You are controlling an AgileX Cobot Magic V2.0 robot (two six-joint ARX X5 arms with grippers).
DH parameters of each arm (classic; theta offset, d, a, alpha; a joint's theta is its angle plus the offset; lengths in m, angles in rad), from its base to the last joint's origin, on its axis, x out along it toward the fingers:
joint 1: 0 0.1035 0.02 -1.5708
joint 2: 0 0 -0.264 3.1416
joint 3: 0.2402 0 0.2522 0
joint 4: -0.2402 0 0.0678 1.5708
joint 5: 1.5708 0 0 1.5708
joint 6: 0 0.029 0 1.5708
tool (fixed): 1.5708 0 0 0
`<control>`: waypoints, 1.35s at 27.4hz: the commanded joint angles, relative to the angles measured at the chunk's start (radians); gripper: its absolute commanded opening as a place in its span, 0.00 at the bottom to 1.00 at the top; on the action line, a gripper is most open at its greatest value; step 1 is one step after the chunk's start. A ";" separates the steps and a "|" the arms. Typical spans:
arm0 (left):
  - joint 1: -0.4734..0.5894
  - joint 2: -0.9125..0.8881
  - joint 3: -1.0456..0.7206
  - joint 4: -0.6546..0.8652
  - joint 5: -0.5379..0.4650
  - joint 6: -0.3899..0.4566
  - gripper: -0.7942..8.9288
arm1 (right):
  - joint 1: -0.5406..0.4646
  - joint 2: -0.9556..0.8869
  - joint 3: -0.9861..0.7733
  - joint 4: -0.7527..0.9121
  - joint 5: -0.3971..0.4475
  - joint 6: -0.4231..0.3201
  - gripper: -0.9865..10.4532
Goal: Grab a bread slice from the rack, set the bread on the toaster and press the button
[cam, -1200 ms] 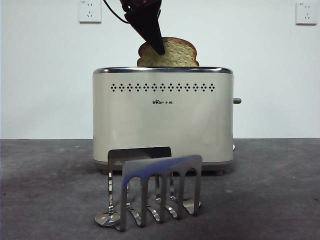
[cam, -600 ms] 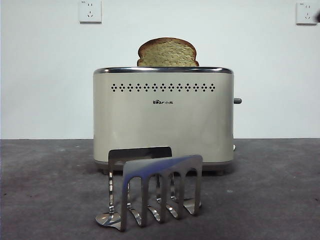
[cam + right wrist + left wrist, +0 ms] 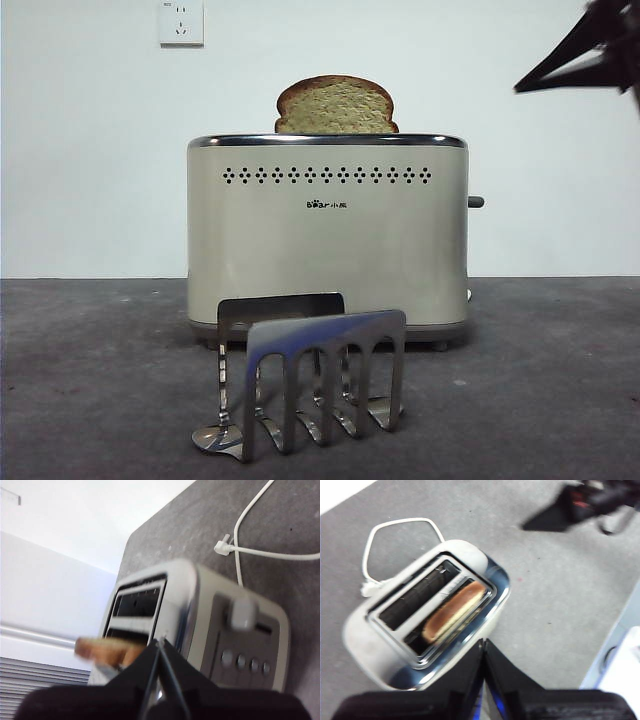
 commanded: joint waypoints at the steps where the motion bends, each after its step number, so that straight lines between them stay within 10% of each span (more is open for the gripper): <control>1: -0.013 -0.021 -0.032 0.000 0.004 -0.045 0.08 | 0.000 0.096 0.071 -0.007 -0.026 0.010 0.08; 19: 0.020 -0.255 -0.452 0.000 -0.138 -0.072 0.08 | 0.099 0.335 0.193 -0.035 0.000 -0.028 0.08; 37: 0.038 -0.338 -0.477 0.000 -0.138 -0.072 0.08 | 0.098 0.352 0.192 -0.166 0.134 -0.151 0.08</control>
